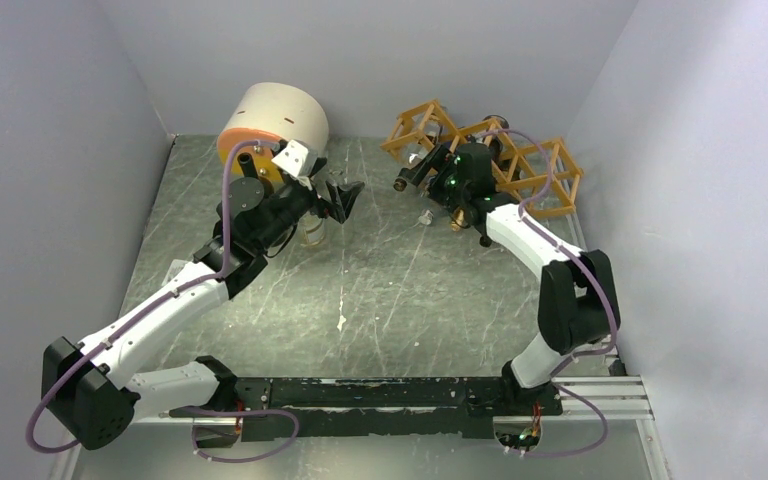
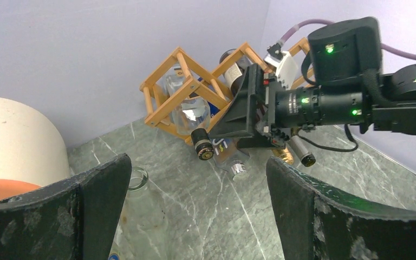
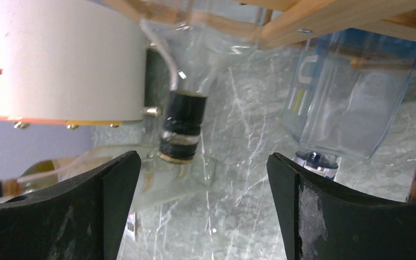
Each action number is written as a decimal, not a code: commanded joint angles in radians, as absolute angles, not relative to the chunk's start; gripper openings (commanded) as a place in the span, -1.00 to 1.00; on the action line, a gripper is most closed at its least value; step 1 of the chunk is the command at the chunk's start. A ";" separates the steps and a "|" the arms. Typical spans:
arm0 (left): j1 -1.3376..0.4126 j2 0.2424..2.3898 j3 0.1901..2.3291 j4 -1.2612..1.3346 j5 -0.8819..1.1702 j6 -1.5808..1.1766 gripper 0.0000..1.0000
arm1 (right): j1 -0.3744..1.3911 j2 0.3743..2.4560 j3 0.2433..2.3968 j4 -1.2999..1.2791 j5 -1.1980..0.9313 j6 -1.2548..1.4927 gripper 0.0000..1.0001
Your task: Take the wine bottle off the wine rack
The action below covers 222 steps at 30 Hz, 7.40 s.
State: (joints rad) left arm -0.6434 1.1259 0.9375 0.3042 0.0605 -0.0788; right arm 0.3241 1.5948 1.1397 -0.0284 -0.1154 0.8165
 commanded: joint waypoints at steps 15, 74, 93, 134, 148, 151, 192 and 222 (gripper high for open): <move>-0.607 1.129 0.974 0.327 0.132 -0.124 0.94 | 0.357 1.833 1.250 0.183 -0.053 0.998 0.65; -0.579 1.166 0.984 0.341 0.250 -0.205 0.88 | 0.442 1.241 0.607 0.458 -0.149 1.199 -1.00; -0.585 1.235 0.950 0.486 0.430 -0.262 0.88 | 0.442 0.729 0.441 0.099 -0.301 1.213 -1.00; -1.167 1.560 1.010 0.165 0.227 0.466 0.96 | 0.441 0.627 0.807 -0.794 -0.410 0.611 -1.00; -1.204 1.579 1.029 0.163 0.038 0.456 0.80 | 0.441 0.630 0.880 -0.870 -0.366 0.598 -1.00; -1.204 1.578 1.038 0.155 0.032 0.450 0.45 | 0.440 0.635 0.886 -0.869 -0.379 0.596 -1.00; -0.694 0.868 0.943 -0.365 -0.344 -0.133 -0.86 | 0.441 0.514 1.135 -0.948 -0.084 0.513 1.00; 0.040 1.211 0.966 0.071 -0.244 -0.182 -0.86 | 0.443 0.545 1.124 -0.929 -0.146 0.564 1.00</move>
